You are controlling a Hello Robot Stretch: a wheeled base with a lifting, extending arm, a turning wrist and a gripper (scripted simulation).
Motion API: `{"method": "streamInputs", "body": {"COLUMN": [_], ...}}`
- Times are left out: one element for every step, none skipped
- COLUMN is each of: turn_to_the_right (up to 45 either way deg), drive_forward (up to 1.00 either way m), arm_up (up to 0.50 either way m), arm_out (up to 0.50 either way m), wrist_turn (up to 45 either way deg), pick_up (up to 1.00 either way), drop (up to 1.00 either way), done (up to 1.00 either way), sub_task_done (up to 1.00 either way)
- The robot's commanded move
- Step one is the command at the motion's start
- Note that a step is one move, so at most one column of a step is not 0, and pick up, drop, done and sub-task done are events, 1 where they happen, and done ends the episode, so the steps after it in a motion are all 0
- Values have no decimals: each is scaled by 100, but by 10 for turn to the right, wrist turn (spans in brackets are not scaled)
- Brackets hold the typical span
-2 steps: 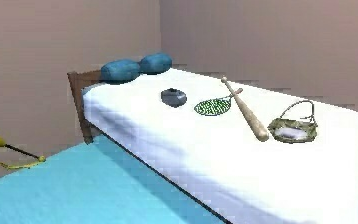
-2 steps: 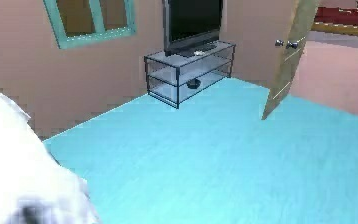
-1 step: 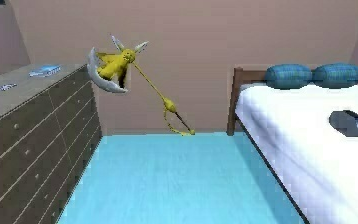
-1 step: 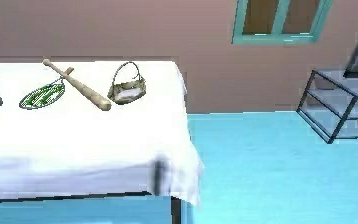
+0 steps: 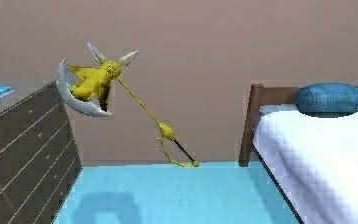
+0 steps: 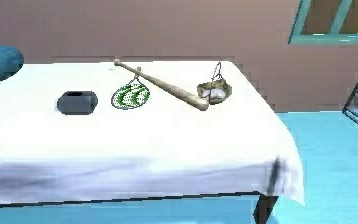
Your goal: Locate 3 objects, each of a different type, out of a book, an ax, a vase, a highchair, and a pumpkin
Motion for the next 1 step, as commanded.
{"method": "streamInputs", "body": {"turn_to_the_right": [-450], "drive_forward": [0], "arm_up": [0], "arm_out": [0], "wrist_turn": [0], "pick_up": [0], "drop": [0], "done": [0], "sub_task_done": [0]}}
